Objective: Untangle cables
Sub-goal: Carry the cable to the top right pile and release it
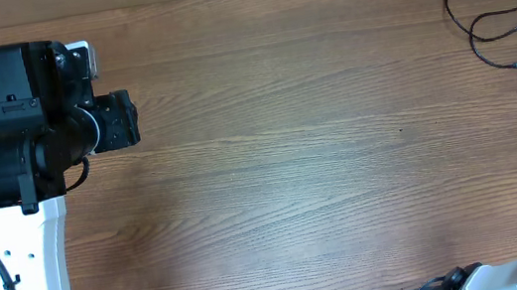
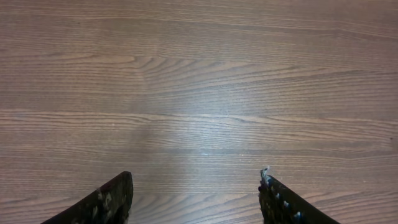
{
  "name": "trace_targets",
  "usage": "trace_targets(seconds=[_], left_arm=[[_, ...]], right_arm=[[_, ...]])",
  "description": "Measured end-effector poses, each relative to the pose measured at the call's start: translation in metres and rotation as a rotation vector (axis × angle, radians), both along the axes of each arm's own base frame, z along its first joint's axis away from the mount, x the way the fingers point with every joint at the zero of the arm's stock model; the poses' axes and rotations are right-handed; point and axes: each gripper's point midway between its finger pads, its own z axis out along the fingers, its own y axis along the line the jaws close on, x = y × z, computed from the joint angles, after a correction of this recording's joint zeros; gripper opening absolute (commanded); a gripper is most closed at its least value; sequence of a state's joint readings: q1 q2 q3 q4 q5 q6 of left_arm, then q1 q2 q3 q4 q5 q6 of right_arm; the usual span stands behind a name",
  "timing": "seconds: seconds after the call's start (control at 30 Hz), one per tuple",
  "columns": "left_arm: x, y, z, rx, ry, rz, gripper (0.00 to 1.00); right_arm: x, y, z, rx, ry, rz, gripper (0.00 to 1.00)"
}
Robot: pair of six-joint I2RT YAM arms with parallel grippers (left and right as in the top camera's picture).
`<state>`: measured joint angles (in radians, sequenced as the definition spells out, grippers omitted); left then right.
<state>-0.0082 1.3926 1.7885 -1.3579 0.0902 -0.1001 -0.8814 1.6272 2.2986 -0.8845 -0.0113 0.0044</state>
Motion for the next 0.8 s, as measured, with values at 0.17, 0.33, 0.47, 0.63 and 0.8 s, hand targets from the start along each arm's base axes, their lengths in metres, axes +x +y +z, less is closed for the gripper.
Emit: trace_targets(seconds=[0.17, 0.33, 0.47, 0.63, 0.8], left_arm=[[0.000, 0.001, 0.000, 0.005, 0.000, 0.003, 0.65], [0.000, 0.002, 0.000, 0.008, 0.000, 0.005, 0.64], [0.000, 0.002, 0.000, 0.008, 0.000, 0.005, 0.64], [0.000, 0.002, 0.000, 0.005, 0.000, 0.008, 0.63], [0.000, 0.002, 0.000, 0.005, 0.001, 0.009, 0.63]], right_arm=[[-0.018, -0.033, -0.012, 0.021, 0.016, -0.079, 0.04], [-0.031, -0.074, -0.042, 0.075, 0.052, -0.151, 0.04], [-0.037, -0.103, -0.073, 0.134, 0.080, -0.189, 0.04], [-0.023, -0.109, -0.100, 0.201, 0.088, -0.115, 0.04], [0.011, -0.085, -0.119, 0.265, 0.105, 0.011, 0.04]])
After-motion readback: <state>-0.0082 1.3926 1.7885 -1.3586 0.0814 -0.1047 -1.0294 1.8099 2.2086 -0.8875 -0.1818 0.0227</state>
